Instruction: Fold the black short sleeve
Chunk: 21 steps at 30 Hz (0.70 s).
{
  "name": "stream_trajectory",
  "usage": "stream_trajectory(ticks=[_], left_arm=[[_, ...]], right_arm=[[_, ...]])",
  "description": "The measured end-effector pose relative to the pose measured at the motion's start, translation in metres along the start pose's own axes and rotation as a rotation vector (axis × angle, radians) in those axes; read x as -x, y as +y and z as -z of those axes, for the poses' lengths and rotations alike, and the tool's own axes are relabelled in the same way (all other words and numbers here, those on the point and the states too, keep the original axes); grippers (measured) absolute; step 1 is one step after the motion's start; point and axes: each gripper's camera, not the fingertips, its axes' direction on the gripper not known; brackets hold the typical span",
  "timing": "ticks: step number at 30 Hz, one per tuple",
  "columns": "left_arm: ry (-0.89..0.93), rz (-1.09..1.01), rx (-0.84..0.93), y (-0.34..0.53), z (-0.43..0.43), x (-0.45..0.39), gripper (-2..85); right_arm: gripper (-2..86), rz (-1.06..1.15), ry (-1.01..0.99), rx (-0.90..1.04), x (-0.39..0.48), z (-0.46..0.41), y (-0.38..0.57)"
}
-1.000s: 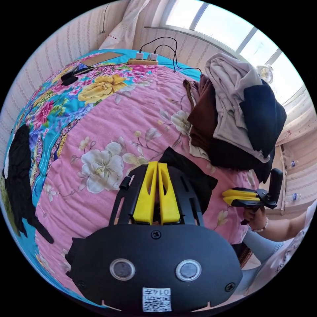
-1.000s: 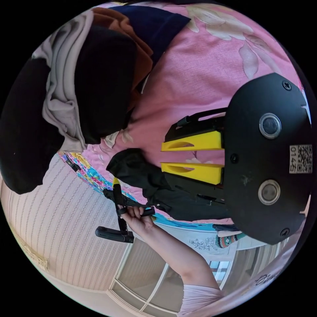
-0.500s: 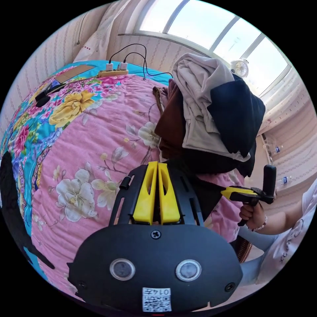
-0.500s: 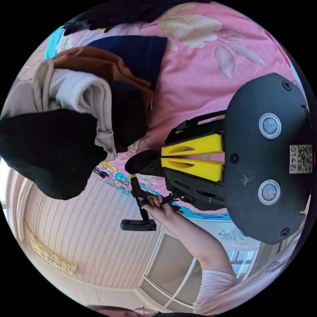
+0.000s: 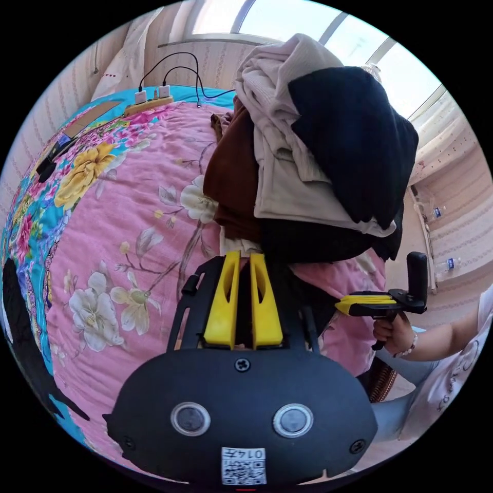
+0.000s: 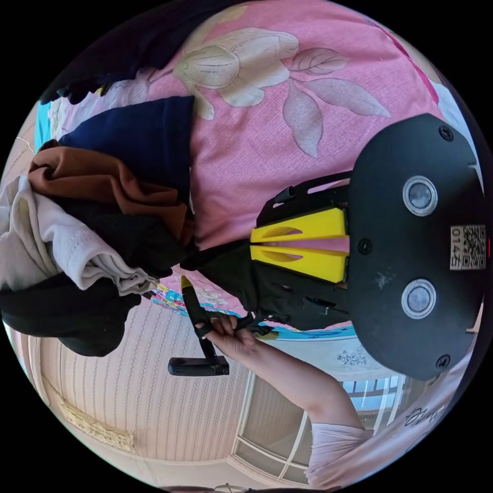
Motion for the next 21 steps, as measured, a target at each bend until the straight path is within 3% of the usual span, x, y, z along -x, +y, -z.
stream_trajectory(ticks=[5, 10, 16, 21], left_arm=[[-0.004, 0.033, 0.067, 0.02, -0.028, -0.013, 3.9], [-0.007, 0.099, -0.048, 0.069, 0.01, -0.007, 5.0], [-0.147, 0.188, -0.256, 0.252, 0.134, -0.026, 5.4], [-0.331, 0.684, -0.226, 0.482, 0.192, -0.019, 4.3]], right_arm=[[0.3, 0.005, 0.019, 0.013, 0.019, -0.019, 0.007], [0.3, 0.032, 0.049, 0.018, 0.049, -0.04, 0.015], [0.4, 0.164, 0.153, 0.078, 0.108, -0.056, 0.032], [0.5, 0.427, 0.211, 0.213, 0.195, -0.097, 0.064]])
